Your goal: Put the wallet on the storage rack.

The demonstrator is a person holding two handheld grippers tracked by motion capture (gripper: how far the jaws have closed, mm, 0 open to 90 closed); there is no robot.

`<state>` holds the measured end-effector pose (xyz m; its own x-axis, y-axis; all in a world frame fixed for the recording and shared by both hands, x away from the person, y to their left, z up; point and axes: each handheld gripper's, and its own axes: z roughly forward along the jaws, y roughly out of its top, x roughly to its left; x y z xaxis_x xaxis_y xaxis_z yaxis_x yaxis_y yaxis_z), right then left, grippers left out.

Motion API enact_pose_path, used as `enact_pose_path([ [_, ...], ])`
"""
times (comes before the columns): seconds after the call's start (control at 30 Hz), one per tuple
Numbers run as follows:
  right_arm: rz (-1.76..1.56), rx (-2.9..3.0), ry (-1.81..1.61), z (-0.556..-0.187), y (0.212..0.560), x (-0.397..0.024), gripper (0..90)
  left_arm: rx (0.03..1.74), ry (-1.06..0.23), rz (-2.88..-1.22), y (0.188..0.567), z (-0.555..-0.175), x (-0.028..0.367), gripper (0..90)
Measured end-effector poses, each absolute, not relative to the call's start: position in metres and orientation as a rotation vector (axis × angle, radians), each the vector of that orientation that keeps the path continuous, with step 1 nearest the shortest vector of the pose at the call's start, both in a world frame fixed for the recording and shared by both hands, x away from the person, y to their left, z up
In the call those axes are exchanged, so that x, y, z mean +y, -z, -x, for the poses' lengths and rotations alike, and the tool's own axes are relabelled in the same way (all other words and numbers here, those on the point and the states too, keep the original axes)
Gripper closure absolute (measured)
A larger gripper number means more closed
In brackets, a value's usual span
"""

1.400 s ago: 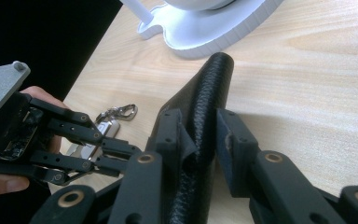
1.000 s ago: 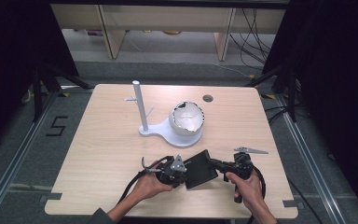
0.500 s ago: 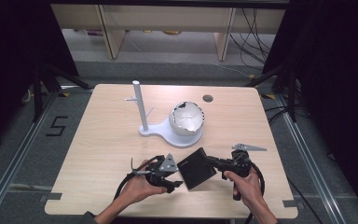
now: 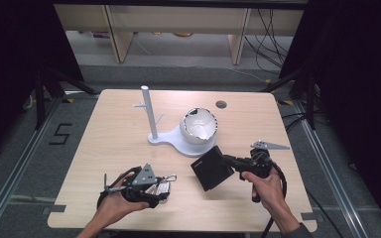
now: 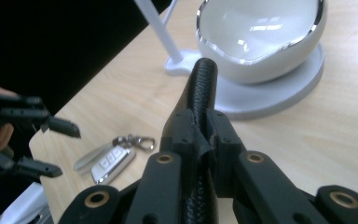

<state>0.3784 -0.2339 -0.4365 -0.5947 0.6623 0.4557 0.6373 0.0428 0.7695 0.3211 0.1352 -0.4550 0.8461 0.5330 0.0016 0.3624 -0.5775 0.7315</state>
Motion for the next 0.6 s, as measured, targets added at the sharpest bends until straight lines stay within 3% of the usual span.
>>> enact_pose_path([
  [0.3,-1.413,2.189,-1.638,-0.405,0.399,-0.238,83.4,0.796,-0.278,-2.188,0.472,-0.313,0.188,39.6],
  [0.6,-1.361,2.127,-1.605,-0.430,0.370,-0.247,83.4,0.874,-0.266,-2.163,0.480,-0.308,0.210,36.1],
])
